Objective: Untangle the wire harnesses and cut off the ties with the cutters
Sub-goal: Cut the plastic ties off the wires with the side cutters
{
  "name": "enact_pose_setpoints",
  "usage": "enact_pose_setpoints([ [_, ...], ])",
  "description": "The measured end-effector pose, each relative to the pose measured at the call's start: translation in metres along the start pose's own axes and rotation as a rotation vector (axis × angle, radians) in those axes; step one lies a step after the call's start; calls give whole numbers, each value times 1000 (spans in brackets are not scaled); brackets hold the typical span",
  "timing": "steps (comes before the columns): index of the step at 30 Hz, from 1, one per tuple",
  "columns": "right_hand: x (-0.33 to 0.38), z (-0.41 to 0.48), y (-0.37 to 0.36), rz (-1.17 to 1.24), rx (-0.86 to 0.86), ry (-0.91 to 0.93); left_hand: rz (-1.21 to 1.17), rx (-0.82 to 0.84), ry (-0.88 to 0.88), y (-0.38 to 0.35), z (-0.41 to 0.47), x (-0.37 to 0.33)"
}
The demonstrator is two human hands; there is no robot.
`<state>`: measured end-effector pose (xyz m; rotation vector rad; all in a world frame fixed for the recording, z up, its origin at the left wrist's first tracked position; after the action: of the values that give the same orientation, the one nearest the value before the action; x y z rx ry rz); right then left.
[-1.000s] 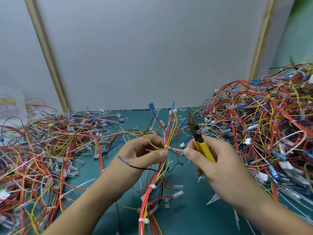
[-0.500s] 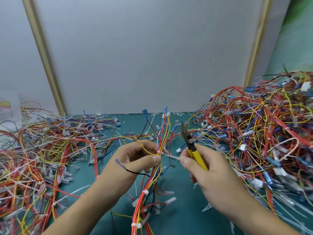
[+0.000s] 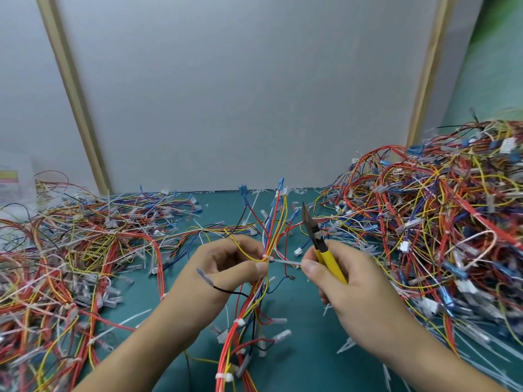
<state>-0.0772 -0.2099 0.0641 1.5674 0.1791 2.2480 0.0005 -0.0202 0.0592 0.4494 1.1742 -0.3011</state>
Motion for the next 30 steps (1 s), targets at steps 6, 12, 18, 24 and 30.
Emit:
enact_pose_setpoints([
  [6,1,-5,-7,-23,83,27,-104,-19,100,-8,6,-1],
  [12,1,-4,-5,3,52,25,-52,23,82,-5,2,-1],
  [18,-2,0,0,9,-32,-11,-85,82,106,1,3,4],
  [24,4,1,4,63,-149,-19,-65,-41,67,5,3,2],
  [30,17,-3,9,325,-124,22,-126,-208,43,10,4,-3],
])
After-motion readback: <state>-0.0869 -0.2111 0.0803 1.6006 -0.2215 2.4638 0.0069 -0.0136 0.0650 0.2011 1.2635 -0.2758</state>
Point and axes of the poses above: each hand's wrist, its own z-axis towards the middle knuckle, its own y-axis out of the back of the hand, x = y × z, the point moved 2 cm from there along z, towards the middle knuckle, and after that the axes turned 4 degrees about z, right-handed, at the moved point
